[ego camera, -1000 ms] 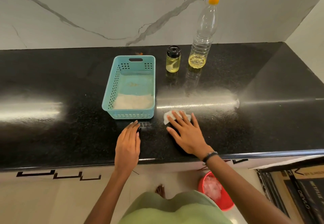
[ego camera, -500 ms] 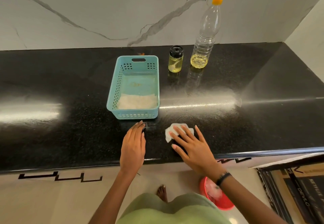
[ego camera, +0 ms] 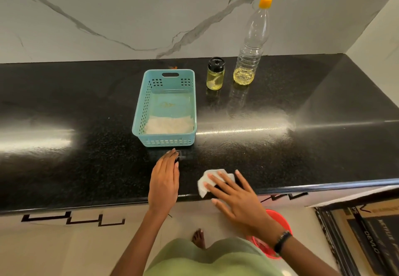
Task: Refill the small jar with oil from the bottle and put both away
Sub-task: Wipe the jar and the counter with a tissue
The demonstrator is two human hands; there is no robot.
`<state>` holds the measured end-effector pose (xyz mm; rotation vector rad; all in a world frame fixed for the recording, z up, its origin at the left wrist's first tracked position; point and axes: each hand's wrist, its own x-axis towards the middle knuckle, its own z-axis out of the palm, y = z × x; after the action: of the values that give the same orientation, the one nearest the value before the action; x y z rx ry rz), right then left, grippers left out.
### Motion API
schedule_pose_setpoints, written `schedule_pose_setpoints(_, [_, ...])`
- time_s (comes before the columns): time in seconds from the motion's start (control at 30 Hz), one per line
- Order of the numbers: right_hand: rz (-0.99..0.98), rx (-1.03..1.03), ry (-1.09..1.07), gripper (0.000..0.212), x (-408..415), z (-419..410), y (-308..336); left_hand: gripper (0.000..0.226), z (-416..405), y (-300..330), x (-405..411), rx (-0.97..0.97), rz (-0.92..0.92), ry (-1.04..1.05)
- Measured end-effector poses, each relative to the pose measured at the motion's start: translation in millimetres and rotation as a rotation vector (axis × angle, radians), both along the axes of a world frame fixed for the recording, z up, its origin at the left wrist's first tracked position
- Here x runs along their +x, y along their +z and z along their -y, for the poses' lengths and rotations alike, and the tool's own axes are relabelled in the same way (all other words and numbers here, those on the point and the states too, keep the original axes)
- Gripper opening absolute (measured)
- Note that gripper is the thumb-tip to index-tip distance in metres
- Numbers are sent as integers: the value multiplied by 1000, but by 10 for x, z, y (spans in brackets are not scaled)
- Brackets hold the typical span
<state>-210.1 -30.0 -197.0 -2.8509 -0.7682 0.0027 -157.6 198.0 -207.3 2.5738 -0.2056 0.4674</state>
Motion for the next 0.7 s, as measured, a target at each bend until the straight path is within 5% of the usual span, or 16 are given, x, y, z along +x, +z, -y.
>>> schedule_pose_setpoints(0.2, [-97, -13, -193, 55, 449, -331, 36, 38, -13, -13, -3, 37, 16, 1])
schedule_pose_setpoints(0.37, [-74, 11, -108, 52, 281, -611, -2, 38, -31, -48, 1, 141, 59, -19])
schedule_pose_setpoints(0.53, [-6, 18, -145, 48, -152, -76, -49, 39, -20, -61, 36, 330, 78, -46])
schedule_pose_setpoints(0.7, [3, -16, -314, 47, -311, 545, -23, 37, 3, -36, 25, 285, 95, -45])
